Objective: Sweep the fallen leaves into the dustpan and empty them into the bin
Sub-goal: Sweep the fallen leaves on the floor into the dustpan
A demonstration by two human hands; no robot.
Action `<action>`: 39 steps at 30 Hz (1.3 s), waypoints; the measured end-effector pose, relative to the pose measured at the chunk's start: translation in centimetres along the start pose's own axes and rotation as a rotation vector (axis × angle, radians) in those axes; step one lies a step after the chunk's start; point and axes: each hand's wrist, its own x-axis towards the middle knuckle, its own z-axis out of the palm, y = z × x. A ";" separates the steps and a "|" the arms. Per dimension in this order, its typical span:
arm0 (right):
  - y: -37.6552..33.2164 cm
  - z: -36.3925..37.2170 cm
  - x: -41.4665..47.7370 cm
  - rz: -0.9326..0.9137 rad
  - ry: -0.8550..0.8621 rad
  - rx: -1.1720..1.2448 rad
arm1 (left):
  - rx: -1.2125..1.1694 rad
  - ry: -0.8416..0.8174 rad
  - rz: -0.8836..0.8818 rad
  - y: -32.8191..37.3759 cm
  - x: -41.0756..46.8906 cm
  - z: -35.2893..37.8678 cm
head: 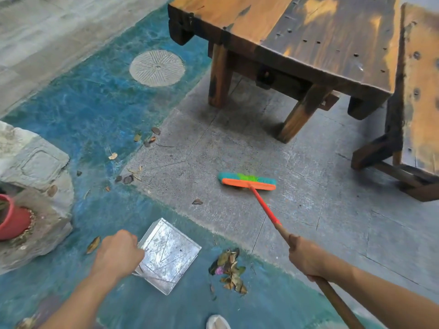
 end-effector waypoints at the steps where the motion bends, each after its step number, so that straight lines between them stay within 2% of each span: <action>1: 0.6 0.2 -1.5 0.001 -0.023 0.024 | -0.004 0.009 0.011 -0.2 0.3 -0.2; 4: 1.8 0.2 -5.6 0.010 -0.065 0.199 | 0.002 -0.012 0.017 -0.2 0.2 -0.4; 7: 1.3 -0.9 -7.6 -0.003 -0.026 0.287 | -0.015 -0.028 0.036 0.3 -0.2 -0.1; 14: -6.8 -2.0 -0.6 -0.174 0.104 0.066 | -0.013 -0.014 0.018 -0.1 -0.4 0.6; 20: -13.6 -0.8 4.5 -0.167 0.029 -0.028 | -0.017 0.026 -0.019 -0.3 -0.2 0.9; 23: -15.6 0.2 5.8 -0.146 -0.057 0.054 | -0.033 0.036 -0.024 0.1 0.5 0.8; 25: -16.5 1.0 6.7 -0.165 -0.017 0.058 | -0.050 0.056 -0.038 0.2 1.0 0.7; 29: -15.5 2.9 7.6 -0.182 0.109 -0.093 | -0.056 0.088 -0.059 0.0 0.8 0.8; 35: -8.4 3.9 2.3 -0.157 0.008 -0.262 | -0.013 0.075 -0.008 -0.6 -0.3 1.6; 39: -3.8 3.2 -2.4 -0.075 -0.099 -0.294 | 0.020 0.051 0.021 -1.2 -0.9 1.7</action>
